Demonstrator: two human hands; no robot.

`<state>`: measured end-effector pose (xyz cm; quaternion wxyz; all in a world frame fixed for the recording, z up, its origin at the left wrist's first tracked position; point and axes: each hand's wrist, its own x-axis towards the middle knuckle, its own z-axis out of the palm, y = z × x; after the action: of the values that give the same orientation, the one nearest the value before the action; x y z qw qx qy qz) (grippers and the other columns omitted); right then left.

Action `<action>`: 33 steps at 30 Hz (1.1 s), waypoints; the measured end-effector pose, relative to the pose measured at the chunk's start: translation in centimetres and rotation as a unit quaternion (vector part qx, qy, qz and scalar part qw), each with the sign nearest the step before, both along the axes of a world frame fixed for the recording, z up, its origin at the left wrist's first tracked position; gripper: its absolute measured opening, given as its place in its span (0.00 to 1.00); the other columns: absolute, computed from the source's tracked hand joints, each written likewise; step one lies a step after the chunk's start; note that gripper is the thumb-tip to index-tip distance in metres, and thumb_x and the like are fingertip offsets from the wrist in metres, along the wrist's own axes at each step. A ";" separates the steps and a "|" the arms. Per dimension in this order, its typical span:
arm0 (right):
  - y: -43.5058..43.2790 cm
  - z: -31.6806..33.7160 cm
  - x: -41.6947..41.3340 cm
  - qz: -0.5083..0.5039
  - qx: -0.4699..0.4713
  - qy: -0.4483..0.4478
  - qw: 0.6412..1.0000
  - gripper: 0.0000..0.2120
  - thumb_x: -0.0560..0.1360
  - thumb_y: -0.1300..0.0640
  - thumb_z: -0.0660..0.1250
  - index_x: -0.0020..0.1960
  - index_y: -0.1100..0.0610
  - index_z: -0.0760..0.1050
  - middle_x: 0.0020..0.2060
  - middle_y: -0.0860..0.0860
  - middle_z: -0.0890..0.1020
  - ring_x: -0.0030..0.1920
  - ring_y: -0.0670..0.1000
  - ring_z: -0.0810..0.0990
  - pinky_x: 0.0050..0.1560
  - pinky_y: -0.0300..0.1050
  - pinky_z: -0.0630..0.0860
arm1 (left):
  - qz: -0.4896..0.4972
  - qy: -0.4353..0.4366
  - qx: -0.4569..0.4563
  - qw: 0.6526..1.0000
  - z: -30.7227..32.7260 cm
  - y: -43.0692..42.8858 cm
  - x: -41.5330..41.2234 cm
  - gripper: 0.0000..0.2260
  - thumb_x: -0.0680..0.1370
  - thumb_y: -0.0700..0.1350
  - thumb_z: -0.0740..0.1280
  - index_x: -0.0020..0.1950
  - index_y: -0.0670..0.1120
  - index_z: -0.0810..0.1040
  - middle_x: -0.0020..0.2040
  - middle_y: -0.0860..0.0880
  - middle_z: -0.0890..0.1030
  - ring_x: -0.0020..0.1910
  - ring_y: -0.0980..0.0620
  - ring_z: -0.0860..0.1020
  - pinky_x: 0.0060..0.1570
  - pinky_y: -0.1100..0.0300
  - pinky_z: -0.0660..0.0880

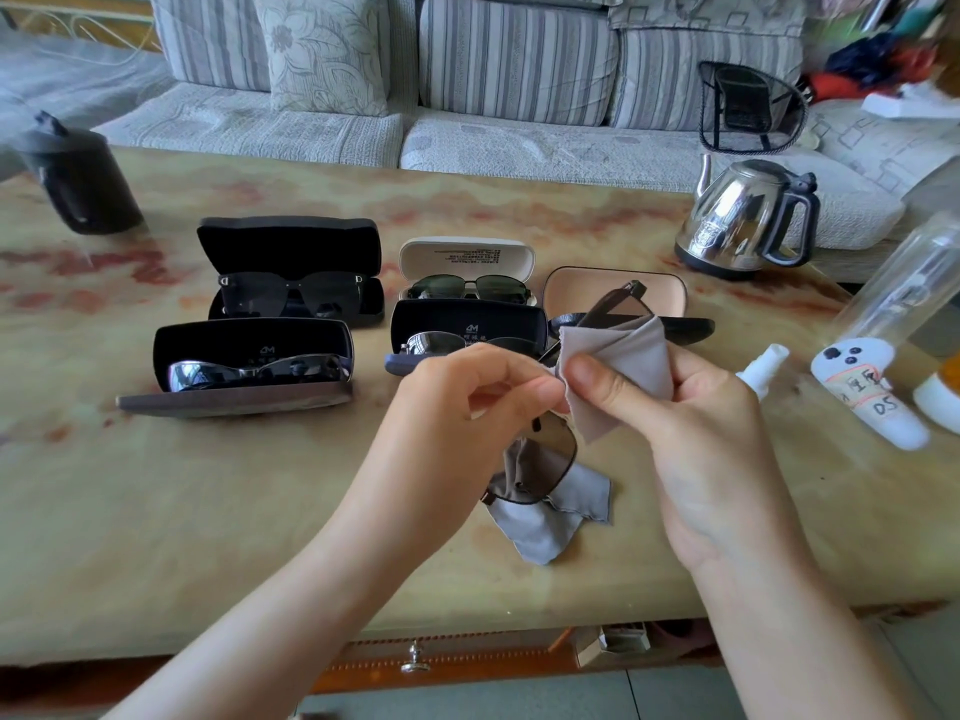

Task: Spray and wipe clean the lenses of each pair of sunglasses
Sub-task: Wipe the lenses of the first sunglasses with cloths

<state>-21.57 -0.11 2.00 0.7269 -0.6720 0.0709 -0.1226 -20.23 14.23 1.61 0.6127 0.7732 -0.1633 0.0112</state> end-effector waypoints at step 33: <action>-0.1 0.3 0.9 -0.024 0.113 -0.015 0.993 0.10 0.63 0.50 0.72 0.34 0.56 0.82 0.34 0.49 0.81 0.37 0.44 0.79 0.38 0.34 0.76 | -0.008 0.032 0.060 0.998 -0.5 -0.7 -1.0 0.07 0.77 0.49 0.68 0.40 0.54 0.84 0.39 0.57 0.85 0.39 0.59 0.83 0.47 0.59 0.76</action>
<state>-20.64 -0.22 2.35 0.7959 -0.5821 0.0894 -0.1407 -21.20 13.56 1.15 0.5702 0.8072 -0.1501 -0.0281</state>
